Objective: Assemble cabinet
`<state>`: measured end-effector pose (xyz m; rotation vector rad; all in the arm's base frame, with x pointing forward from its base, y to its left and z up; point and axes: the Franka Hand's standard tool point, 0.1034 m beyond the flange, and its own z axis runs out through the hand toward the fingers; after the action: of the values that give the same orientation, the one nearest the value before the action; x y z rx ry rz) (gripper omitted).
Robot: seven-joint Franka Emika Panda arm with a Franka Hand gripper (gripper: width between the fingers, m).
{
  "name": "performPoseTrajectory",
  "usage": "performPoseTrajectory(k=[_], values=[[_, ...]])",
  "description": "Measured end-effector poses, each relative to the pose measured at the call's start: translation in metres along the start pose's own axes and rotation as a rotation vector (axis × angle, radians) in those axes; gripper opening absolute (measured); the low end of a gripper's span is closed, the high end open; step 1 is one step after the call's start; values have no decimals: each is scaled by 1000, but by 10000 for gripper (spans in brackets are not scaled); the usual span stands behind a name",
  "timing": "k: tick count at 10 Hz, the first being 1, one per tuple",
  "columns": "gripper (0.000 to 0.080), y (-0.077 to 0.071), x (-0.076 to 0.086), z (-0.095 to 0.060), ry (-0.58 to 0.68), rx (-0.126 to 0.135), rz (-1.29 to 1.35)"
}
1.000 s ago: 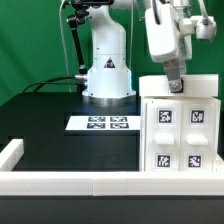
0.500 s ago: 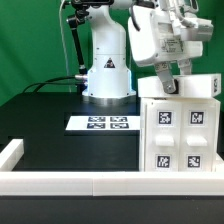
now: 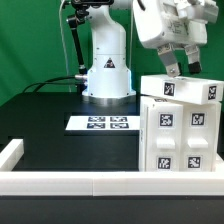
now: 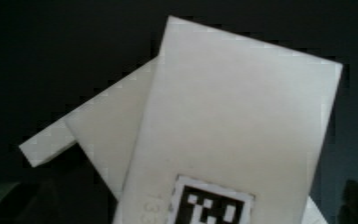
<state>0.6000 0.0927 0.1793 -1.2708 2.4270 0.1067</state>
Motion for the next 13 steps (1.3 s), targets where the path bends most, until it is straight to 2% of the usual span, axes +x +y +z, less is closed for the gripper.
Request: performPoseTrajectory(k=[1,3,4,5,6,8,13], values=[[797,-1,-2,-1,-9,14,5],[797,-1,-1,1,-5,6,-62],[797,2,-1,1,4,-57,-198],[797,-1,-5,-1,15,-84,-348],[797,-3,-8,-1,11,-86,-509],[797,0,-10,-1,-5,-128,-769],[797,-1,-10,-2,-18,-136,-1152]])
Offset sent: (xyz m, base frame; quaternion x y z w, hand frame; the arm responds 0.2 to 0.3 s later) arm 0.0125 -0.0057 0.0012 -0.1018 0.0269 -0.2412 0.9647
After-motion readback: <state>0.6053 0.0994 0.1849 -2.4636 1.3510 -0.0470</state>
